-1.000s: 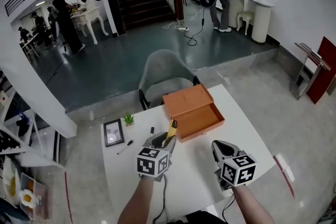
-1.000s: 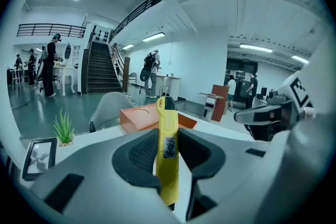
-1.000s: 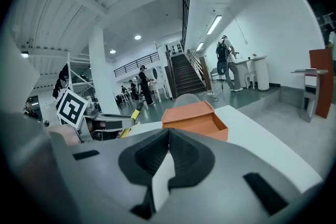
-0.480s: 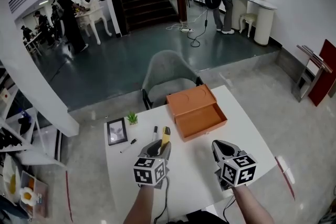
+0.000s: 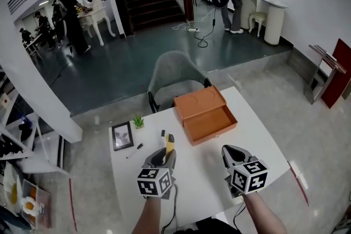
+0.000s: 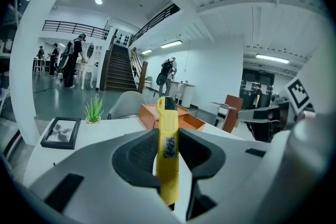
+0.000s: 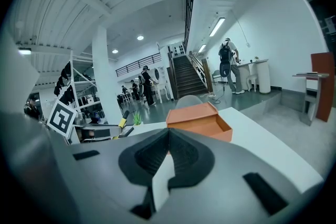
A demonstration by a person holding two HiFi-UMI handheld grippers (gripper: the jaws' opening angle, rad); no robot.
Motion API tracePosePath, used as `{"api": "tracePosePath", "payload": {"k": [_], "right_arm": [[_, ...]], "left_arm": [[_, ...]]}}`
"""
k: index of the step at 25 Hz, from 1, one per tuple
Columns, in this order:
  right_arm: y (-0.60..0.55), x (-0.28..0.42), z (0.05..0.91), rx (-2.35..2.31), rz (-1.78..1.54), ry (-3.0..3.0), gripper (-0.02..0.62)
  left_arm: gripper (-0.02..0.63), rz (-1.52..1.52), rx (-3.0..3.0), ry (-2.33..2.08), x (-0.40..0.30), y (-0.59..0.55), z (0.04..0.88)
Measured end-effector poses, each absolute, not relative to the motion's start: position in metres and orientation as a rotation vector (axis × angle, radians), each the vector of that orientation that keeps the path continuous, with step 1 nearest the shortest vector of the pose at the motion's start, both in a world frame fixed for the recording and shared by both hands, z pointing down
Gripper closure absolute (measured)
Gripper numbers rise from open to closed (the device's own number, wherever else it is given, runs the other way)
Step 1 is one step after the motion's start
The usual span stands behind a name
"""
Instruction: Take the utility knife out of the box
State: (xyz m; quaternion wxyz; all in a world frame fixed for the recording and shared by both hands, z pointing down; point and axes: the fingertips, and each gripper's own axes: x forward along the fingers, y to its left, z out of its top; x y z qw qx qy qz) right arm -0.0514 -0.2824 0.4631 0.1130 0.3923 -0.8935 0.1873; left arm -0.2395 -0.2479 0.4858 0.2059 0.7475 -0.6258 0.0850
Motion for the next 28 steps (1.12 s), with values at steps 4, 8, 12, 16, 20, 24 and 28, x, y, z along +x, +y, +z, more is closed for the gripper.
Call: {"api": "tracePosePath", "payload": {"k": [4,8,12,16,20,24,28], "right_arm": [[-0.282,-0.053,0.463,1.147,0.535,-2.618,0.595],[-0.283,-0.053,0.462,1.151,0.524,-2.614,0.595],[-0.285,-0.053,0.462,1.151,0.518,-2.607,0.595],[-0.287,-0.053,0.462,1.152,0.513,-2.604,0.595],[-0.288,-0.052,0.464,1.150,0.515,-2.595,0.595],[-0.291,-0.053,0.467,1.152,0.515,-2.589,0.595],[-0.294,-0.053,0.466,1.151,0.510,-2.587,0.595]], "left_arm": [[0.488,0.231,2.079,-1.743,-0.241,-0.247,0.486],[0.488,0.226,2.076,-1.744,-0.241,-0.247,0.486],[0.488,0.220,2.073,-1.744,-0.241,-0.247,0.485],[0.488,0.217,2.063,-1.743,-0.241,-0.246,0.487],[0.488,0.212,2.059,-1.741,-0.241,-0.247,0.488],[0.488,0.212,2.057,-1.742,-0.243,-0.249,0.489],[0.488,0.212,2.057,-1.741,-0.244,-0.251,0.489]]}}
